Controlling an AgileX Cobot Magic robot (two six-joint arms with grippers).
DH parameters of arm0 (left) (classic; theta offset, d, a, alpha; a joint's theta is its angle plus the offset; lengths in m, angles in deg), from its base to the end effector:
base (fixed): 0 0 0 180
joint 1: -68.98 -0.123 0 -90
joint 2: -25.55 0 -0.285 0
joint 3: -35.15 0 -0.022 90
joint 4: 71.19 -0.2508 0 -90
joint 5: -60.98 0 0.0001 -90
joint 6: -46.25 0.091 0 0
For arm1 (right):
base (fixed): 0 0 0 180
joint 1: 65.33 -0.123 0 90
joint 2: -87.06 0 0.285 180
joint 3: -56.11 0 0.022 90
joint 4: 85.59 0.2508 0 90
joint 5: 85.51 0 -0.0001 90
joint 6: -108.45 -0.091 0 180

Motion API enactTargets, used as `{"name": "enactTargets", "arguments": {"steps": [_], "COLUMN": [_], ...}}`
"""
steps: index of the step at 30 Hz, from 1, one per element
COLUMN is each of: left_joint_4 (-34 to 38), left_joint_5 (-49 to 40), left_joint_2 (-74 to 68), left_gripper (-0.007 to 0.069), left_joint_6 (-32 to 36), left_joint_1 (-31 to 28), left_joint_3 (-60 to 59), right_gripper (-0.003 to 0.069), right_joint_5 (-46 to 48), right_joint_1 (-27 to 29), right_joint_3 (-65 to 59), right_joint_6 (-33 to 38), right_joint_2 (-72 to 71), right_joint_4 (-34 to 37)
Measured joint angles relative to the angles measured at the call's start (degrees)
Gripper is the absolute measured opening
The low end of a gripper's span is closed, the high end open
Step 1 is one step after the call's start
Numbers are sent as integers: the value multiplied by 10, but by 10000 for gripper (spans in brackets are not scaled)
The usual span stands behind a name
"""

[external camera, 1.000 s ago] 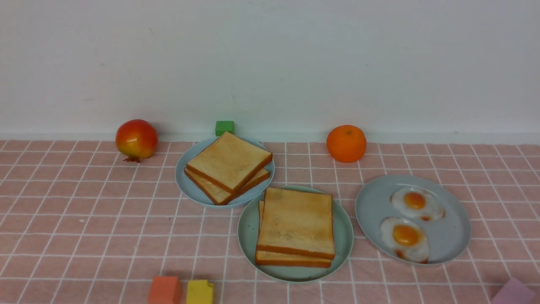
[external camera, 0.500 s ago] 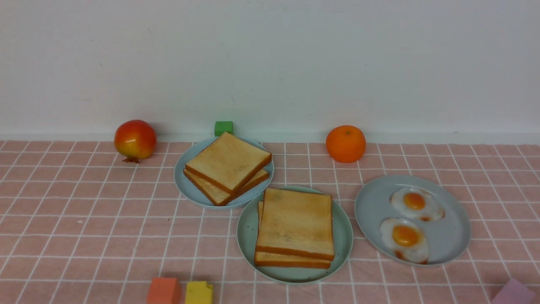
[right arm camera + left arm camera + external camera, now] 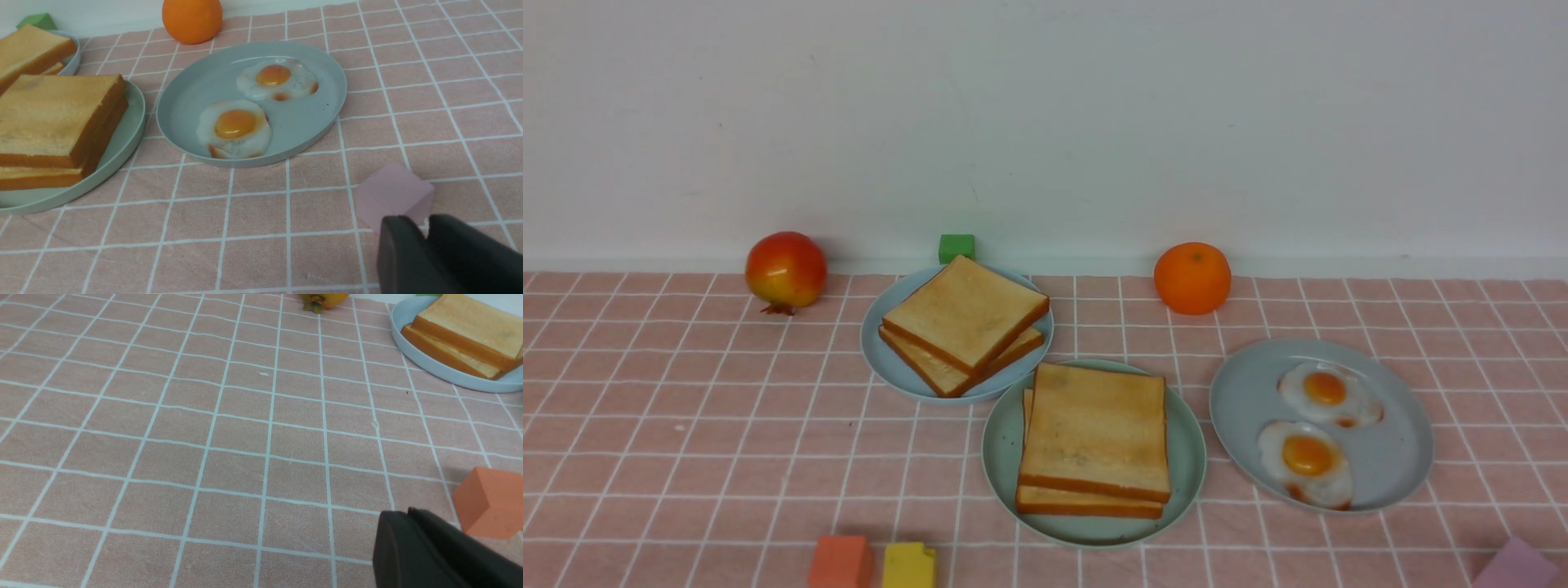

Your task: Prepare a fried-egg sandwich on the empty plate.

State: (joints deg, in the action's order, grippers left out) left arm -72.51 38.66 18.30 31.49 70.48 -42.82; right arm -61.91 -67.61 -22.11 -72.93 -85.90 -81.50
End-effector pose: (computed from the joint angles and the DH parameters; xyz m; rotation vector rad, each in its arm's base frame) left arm 0.0521 -0.0006 0.1743 -0.2032 1.8694 -0.1722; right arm 0.0512 0.0046 0.1712 0.0278 1.9003 0.1150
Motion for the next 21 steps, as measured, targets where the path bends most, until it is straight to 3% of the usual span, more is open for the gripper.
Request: {"name": "enactTargets", "arguments": {"steps": [21], "left_joint_4": [0], "left_joint_5": [0], "left_joint_2": [0], "left_gripper": [60], "left_joint_6": [0], "left_joint_1": [0], "left_joint_3": [0], "right_gripper": [162], "right_joint_5": [-1], "right_joint_1": [0], "right_joint_3": [-1], "right_joint_6": [0], "right_joint_2": [0], "right_joint_4": [0]}}
